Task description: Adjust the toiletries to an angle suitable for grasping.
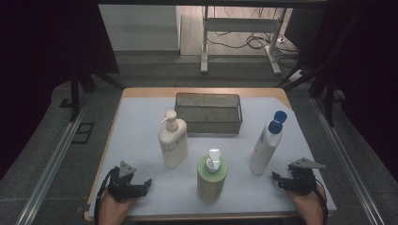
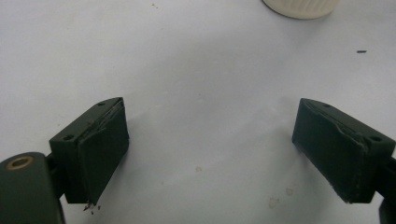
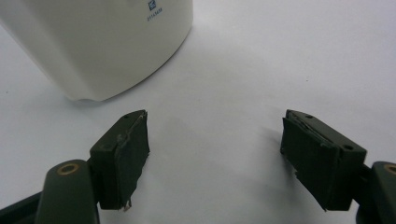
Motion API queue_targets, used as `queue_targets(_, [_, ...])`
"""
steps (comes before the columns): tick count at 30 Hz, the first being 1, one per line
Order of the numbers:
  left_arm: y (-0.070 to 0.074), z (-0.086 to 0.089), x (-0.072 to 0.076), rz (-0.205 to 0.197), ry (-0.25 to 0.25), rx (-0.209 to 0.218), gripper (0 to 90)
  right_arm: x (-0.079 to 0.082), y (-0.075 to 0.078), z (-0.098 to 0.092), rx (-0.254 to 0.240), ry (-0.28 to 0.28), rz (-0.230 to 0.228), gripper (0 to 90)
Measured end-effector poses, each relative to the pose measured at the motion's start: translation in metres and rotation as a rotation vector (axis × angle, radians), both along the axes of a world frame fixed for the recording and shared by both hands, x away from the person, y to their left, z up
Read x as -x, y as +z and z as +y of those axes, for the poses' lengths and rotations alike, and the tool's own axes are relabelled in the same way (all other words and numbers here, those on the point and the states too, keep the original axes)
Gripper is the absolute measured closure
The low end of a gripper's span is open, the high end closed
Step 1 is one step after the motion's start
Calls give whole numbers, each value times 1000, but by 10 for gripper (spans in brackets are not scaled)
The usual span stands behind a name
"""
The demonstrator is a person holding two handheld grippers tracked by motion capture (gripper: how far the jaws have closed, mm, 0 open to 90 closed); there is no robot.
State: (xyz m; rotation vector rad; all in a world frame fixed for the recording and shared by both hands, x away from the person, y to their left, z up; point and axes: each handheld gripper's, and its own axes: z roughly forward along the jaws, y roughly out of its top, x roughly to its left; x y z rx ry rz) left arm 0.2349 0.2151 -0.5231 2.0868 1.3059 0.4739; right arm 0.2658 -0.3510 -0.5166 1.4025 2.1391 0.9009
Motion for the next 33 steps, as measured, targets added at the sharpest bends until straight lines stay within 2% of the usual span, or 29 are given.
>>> queue_targets(21, [0,0,0,-3,0,1,105,-1,0,-1,-3,3,3,248])
queue_targets(22, [0,0,0,-3,0,1,105,0,1,-2,-6,-8,-1,297])
queue_targets(23, [0,0,0,-3,0,1,105,0,1,-2,-6,-8,-1,297])
queue_targets(26, [0,0,0,-2,0,2,105,-1,4,-9,-15,-38,7,477])
queue_targets(30, [0,0,0,-3,0,2,105,0,6,-15,-49,-39,12,582])
queue_targets(33, [0,0,0,-3,0,2,105,4,10,-15,-52,-22,-8,660])
